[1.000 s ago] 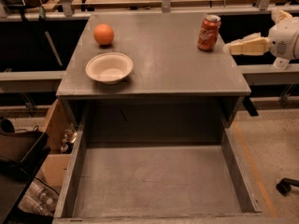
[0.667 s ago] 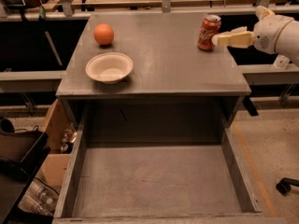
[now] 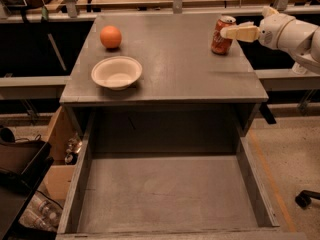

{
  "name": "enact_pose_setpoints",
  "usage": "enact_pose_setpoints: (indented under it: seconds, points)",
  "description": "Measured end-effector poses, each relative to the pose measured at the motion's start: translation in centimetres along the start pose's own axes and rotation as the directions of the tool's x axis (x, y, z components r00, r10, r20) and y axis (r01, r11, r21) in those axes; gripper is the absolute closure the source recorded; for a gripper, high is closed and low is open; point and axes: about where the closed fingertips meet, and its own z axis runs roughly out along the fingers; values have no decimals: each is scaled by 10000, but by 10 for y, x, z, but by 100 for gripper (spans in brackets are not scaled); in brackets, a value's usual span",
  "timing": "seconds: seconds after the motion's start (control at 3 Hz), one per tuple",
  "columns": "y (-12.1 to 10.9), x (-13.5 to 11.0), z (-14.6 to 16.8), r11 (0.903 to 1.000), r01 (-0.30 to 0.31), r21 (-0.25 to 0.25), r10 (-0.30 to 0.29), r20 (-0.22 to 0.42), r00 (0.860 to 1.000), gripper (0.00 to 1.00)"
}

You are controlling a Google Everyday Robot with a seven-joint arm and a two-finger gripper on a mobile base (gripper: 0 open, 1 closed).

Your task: Place coke can into top drawer

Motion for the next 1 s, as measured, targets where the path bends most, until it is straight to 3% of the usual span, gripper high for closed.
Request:
enact_pose_setpoints:
  seconds: [0.33,1.0]
  points:
    - [-20,14,14,9979,-582,283,592,-369,9976,0]
    - [-29,36,53,9842,-1765,111,1769,-475,9831,0]
